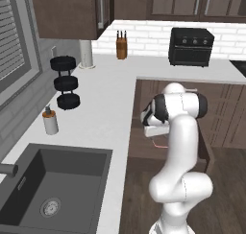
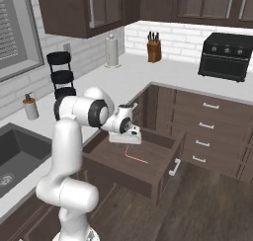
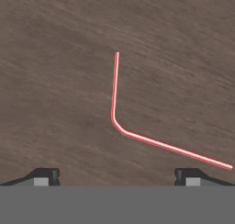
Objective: Take a straw from the drawer in front and place it inside the glass cup on the dining counter.
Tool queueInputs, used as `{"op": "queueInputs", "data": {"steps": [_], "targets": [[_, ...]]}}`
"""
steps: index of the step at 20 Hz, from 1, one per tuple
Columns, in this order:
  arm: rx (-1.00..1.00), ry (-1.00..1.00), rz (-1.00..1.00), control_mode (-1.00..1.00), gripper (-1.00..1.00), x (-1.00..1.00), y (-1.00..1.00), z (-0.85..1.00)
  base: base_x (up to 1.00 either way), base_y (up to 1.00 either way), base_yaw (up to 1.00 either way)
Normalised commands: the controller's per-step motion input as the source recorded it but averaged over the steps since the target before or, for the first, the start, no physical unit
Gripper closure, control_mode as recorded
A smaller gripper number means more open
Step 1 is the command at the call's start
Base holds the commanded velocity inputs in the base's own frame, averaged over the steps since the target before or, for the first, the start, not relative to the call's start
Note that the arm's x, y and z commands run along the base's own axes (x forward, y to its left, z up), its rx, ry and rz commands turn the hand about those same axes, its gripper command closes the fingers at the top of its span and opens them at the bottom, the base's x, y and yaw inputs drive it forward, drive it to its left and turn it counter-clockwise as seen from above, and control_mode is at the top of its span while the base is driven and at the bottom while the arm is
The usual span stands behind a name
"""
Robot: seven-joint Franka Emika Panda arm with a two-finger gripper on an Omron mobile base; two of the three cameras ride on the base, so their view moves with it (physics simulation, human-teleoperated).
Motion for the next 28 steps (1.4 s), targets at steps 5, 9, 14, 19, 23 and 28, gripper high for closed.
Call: {"op": "queueInputs", "data": {"steps": [5, 9, 14, 19, 23, 28], "targets": [[0.0, -0.04, 0.02, -1.0, -1.0, 0.44, 0.0, -0.33, 0.0, 0.0, 0.0], [0.0, 0.0, 0.0, -1.0, -1.0, 0.36, 0.0, -0.34, 0.0, 0.0, 0.0], [0.0, 0.0, 0.0, -1.0, -1.0, 0.37, 0.0, -0.33, 0.0, 0.0, 0.0], [0.0, 0.0, 0.0, -1.0, -1.0, 0.07, 0.0, -0.39, 0.0, 0.0, 0.0], [0.0, 0.0, 0.0, -1.0, -1.0, -0.11, 0.0, -0.36, 0.0, 0.0, 0.0], [0.0, 0.0, 0.0, -1.0, -1.0, -0.17, 0.0, -0.29, 0.0, 0.0, 0.0]]}}
